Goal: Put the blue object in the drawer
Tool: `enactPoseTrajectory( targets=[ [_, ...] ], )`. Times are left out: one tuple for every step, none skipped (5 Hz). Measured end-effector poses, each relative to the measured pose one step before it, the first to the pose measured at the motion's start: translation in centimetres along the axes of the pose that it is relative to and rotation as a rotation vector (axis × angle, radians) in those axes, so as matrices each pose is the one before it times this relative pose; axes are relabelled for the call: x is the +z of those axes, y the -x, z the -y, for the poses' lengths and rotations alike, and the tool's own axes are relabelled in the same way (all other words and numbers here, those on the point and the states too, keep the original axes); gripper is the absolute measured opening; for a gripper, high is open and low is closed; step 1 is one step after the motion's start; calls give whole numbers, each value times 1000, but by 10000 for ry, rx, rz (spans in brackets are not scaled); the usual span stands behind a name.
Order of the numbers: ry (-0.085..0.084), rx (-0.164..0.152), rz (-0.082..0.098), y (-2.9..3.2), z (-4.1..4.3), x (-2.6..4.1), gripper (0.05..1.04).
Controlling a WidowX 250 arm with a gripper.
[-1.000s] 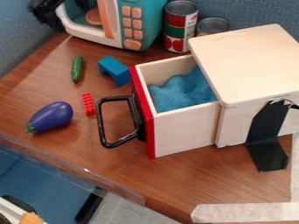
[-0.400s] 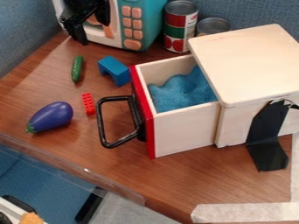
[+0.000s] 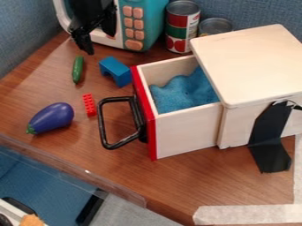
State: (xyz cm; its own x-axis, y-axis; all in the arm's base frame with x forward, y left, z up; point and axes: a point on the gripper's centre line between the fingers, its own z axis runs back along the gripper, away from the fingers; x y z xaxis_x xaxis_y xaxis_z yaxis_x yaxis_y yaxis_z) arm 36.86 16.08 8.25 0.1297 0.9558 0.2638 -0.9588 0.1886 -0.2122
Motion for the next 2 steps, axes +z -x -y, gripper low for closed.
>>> enactPoseTrajectory(
  targets=[
    [-205,-187,146,450,-390,-1372,1001],
    [-124,-12,93,290,-504,-1047,1001]
  ],
)
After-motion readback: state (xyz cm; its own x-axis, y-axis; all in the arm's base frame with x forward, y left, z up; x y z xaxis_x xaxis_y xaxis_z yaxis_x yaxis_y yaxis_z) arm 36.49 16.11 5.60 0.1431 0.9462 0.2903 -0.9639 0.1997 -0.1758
